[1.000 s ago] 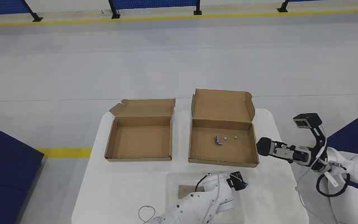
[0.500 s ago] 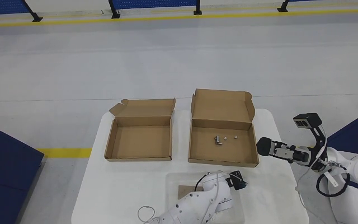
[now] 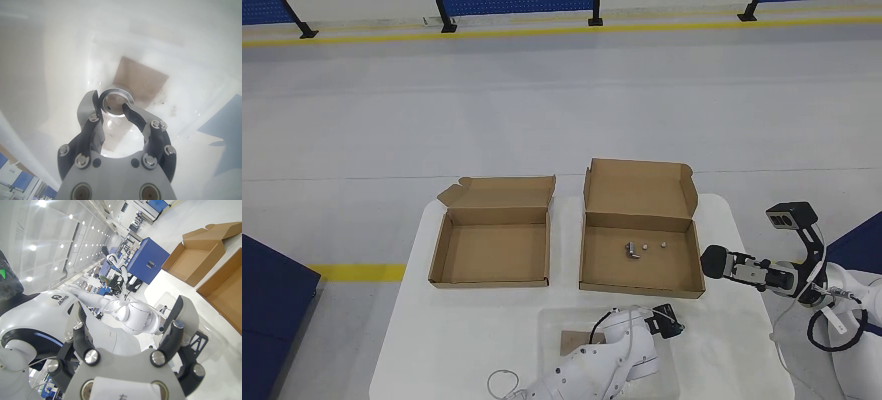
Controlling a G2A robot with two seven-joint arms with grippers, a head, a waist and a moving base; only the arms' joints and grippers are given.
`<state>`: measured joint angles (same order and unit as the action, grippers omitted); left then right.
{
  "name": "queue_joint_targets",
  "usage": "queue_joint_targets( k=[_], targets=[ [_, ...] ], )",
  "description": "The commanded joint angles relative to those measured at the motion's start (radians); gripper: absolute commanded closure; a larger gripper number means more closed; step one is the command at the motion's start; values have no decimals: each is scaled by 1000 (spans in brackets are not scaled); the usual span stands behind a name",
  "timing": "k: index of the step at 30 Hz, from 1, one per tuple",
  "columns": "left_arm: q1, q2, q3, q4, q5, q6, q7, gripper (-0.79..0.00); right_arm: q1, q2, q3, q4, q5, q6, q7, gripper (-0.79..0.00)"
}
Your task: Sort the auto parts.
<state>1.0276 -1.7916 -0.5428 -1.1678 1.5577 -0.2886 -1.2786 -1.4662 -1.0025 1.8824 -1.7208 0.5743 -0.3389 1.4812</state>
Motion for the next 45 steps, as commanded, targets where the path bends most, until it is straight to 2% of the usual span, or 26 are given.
queue_joint_targets(
  k=[1,9,13,18,32,45],
  targets=[
    [3,1,-1,-6,5,-1,-4,-89,0,0,0,0,0,0,0,-785],
    [14,4,-6,-26,11,-4,-14,-154,0,0,0,0,0,0,0,-785],
    [18,5,-8,-34,15,-6,-18,-123,0,0,0,0,0,0,0,-785],
    [24,7,-10,-44,20,-13,-27,-142,0,0,0,0,0,0,0,-785],
    [38,12,-24,-63,39,-5,-42,-326,0,0,0,0,0,0,0,-785],
    [19,-2,-10,-27,23,-13,-28,-376,0,0,0,0,0,0,0,-785]
  ],
)
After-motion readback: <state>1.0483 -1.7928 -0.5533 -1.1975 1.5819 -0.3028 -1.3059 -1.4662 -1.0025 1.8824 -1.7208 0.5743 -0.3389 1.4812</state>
